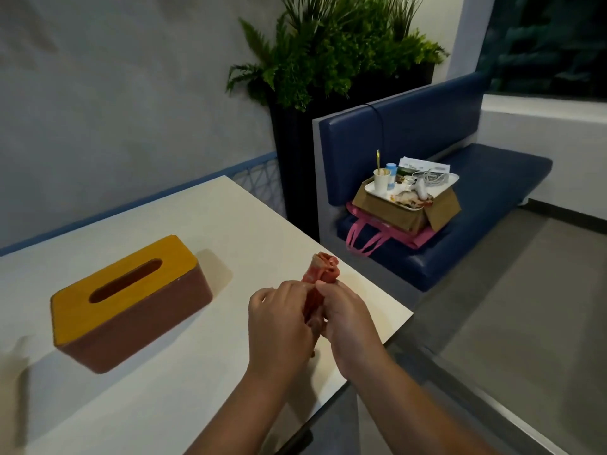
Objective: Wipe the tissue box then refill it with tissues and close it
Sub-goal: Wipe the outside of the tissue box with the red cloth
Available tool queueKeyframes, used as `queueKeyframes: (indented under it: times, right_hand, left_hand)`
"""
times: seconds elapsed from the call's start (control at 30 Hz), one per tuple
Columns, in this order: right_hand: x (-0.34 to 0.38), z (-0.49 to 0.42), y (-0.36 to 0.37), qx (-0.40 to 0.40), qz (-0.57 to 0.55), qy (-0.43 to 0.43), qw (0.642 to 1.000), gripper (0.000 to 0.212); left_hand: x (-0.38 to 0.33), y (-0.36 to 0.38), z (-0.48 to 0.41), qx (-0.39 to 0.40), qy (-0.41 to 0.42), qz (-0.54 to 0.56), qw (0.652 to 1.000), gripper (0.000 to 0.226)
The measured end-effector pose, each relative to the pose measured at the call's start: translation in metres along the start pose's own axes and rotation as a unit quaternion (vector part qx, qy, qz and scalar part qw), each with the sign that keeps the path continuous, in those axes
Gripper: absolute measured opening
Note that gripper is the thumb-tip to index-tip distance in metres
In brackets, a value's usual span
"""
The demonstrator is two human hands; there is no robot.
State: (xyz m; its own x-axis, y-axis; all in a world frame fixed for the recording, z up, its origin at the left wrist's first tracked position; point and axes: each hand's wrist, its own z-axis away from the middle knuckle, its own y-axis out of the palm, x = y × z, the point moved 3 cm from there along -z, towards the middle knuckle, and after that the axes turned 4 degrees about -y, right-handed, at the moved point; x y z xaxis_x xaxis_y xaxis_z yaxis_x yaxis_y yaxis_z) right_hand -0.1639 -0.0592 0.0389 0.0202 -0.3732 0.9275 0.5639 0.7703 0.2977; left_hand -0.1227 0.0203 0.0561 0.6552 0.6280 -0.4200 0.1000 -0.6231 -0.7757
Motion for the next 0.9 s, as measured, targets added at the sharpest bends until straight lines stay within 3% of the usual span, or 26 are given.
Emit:
queueKeyframes:
  times: [0.13,0.27,0.4,0.5,0.63,0.77,0.9]
  right_hand:
    - [0.004,-0.018,-0.007,0.041,0.033,-0.027,0.998,0.028]
    - [0.003,-0.039,-0.019,-0.034,0.05,-0.037,0.997,0.024]
    - [-0.014,-0.059,-0.023,-0.076,0.047,0.019,0.996,0.023]
    - [-0.017,-0.073,-0.019,-0.046,0.005,0.068,0.997,0.024]
    - [-0.006,-0.087,-0.016,-0.005,0.012,0.048,0.999,0.017]
    - [0.012,-0.098,-0.023,-0.021,0.082,0.022,0.996,0.015]
    - [0.028,-0.114,-0.033,-0.008,0.229,0.001,0.973,0.014]
  left_hand:
    - [0.002,-0.003,-0.019,0.038,-0.118,0.103,0.987,0.005]
    - [0.02,0.003,-0.044,0.06,-0.213,0.204,0.954,0.01]
    - [0.031,0.01,-0.065,0.098,-0.238,0.271,0.927,0.015]
    - [0.037,0.011,-0.077,0.119,-0.244,0.322,0.907,0.013]
    - [0.052,0.012,-0.089,0.133,-0.262,0.392,0.872,0.01]
    - [0.065,0.022,-0.09,0.133,-0.318,0.434,0.832,0.013]
    - [0.063,0.041,-0.08,0.137,-0.378,0.449,0.798,0.009]
